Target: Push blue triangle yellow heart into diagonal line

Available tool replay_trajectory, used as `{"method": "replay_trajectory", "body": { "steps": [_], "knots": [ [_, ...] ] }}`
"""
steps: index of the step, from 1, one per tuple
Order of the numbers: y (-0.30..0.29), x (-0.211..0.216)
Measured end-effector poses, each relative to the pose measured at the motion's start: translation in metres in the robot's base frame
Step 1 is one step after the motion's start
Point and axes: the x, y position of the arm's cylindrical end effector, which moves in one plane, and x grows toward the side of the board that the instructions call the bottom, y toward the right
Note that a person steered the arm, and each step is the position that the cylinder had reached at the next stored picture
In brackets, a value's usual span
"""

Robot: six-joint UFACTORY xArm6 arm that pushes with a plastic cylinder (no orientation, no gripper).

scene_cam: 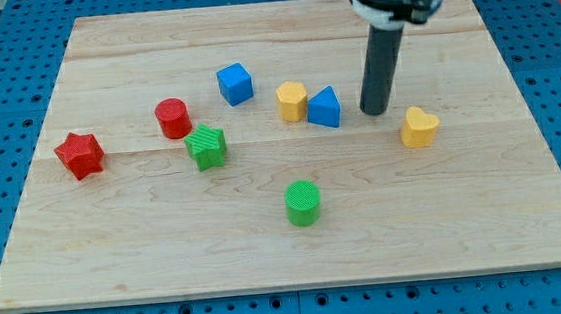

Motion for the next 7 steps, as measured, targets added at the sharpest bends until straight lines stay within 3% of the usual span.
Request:
{"method": "replay_trajectory", "body": {
  "steps": [1, 3, 4, 5, 7],
  "knots": [
    [-0.04, -0.025],
    [-0.046, 0.008],
    [0.002, -0.028],
    [0.071, -0.014],
    [0.054, 0.066]
  ]
}}
